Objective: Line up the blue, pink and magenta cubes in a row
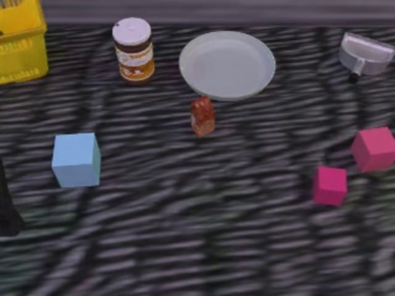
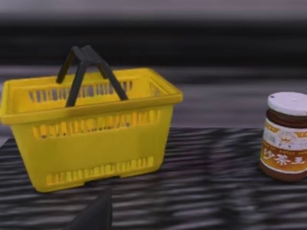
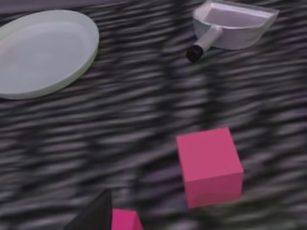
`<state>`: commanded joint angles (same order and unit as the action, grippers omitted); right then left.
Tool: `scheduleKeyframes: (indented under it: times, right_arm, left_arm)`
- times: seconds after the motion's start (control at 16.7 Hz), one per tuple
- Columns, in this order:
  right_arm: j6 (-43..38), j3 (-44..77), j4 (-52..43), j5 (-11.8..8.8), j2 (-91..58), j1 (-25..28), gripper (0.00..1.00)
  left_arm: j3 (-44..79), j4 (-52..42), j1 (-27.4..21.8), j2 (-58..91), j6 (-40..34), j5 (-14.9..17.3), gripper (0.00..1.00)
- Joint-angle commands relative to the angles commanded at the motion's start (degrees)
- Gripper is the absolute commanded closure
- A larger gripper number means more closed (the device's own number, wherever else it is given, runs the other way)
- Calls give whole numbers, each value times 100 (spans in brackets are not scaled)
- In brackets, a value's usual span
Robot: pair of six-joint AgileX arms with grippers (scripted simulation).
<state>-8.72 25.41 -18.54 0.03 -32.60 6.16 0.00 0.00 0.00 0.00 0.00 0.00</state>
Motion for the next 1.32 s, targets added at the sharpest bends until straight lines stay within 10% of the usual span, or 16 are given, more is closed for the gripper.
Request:
scheduleKeyframes:
  times: [0.78,1.32]
  right_arm:
    - [-1673,4753,-3618,-5,-6713,1176,0]
    - [-1983,5693,-4241,3,-7878,1395,0]
  left_arm:
    - [0,0,0,0,0,0,0]
    - [0,0,0,0,0,0,0]
